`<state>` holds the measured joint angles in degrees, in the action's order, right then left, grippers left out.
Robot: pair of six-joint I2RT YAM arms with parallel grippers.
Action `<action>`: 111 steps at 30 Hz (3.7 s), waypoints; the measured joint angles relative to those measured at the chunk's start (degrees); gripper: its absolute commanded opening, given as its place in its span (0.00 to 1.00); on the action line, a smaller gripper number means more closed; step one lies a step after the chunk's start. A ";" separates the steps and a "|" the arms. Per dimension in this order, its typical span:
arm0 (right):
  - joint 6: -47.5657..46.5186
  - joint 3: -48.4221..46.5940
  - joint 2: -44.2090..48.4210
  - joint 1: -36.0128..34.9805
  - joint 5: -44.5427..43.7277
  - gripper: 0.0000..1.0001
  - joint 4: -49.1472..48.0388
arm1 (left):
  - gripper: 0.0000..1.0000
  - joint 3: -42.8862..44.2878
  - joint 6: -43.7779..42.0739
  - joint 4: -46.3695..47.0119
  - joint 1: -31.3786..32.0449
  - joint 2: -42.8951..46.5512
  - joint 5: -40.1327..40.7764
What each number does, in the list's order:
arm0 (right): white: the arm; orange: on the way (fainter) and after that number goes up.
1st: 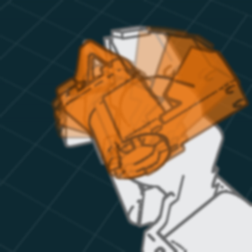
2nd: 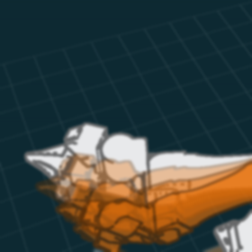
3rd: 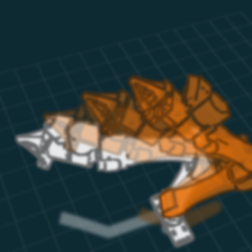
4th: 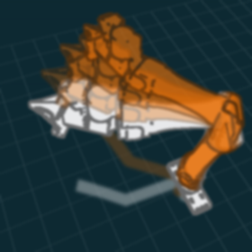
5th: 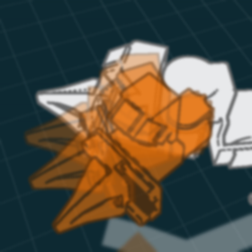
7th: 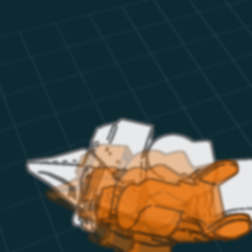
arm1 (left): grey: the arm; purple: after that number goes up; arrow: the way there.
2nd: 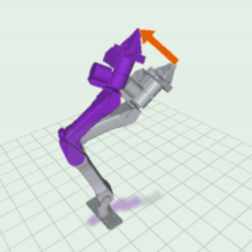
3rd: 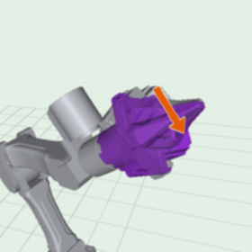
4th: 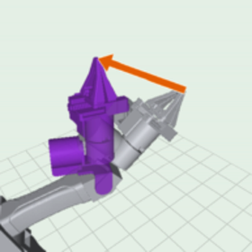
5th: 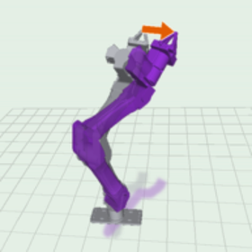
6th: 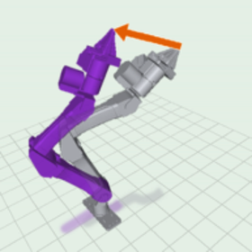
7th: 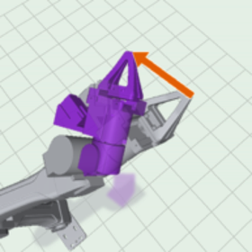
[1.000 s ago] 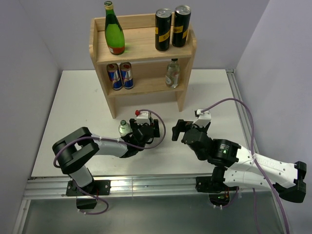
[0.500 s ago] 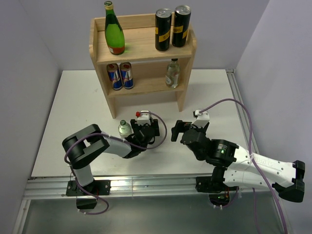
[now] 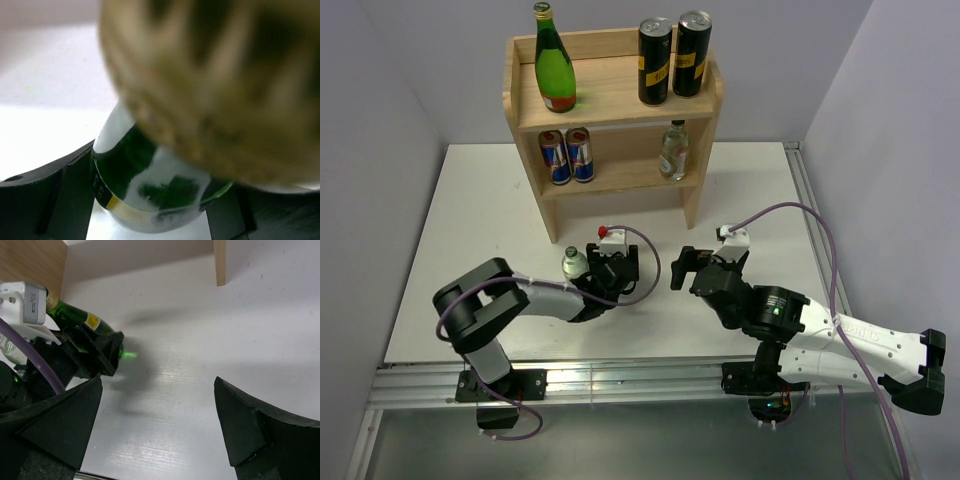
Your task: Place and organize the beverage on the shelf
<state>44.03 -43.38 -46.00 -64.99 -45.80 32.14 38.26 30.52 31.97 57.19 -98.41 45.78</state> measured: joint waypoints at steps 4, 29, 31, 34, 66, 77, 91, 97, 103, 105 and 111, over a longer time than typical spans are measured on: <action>0.00 0.00 0.00 0.00 0.02 1.00 -0.02 | 0.00 3.74 -1.27 -14.49 -0.13 4.63 -2.27; 0.04 0.33 1.09 0.00 0.37 1.00 -2.05 | 0.00 68.94 -20.65 -58.97 -4.31 16.28 -9.35; 0.04 0.76 1.09 0.00 0.39 1.00 -2.14 | 0.00 72.52 -21.94 -59.91 -5.38 15.61 -9.40; 0.07 1.20 1.07 0.00 0.39 1.00 -2.36 | 0.00 75.80 -23.37 -60.30 -6.60 14.69 -9.66; 0.66 3.54 -0.72 0.00 0.94 1.00 -5.49 | 0.00 82.18 -25.38 -53.75 -17.66 2.14 -17.57; 0.44 3.54 -0.76 0.00 1.27 1.00 -5.86 | 0.00 84.83 -25.20 -49.62 -19.21 -2.43 -18.53; 0.02 3.63 -1.40 0.00 1.40 1.00 -6.47 | 0.00 83.49 -25.49 -45.90 -21.62 -2.86 -16.04; 0.02 3.65 -1.90 0.00 1.86 1.00 -7.34 | 0.00 80.67 -26.05 -44.13 -22.80 -1.14 -14.91; 0.02 3.72 -2.36 0.00 2.19 1.00 -8.09 | 0.16 78.03 -26.67 -42.32 -23.78 0.44 -13.88; 0.02 3.72 -2.36 0.00 2.21 1.00 -8.22 | 0.37 77.83 -26.80 -41.99 -23.93 0.44 -13.40; 0.04 3.98 -2.34 0.00 2.21 1.00 -8.48 | 0.78 77.18 -27.02 -41.03 -23.93 0.59 -13.18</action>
<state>44.07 -39.40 -48.34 -64.99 -43.59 23.66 115.44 3.51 -9.06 33.26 -97.82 32.60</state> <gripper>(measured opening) 0.998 0.750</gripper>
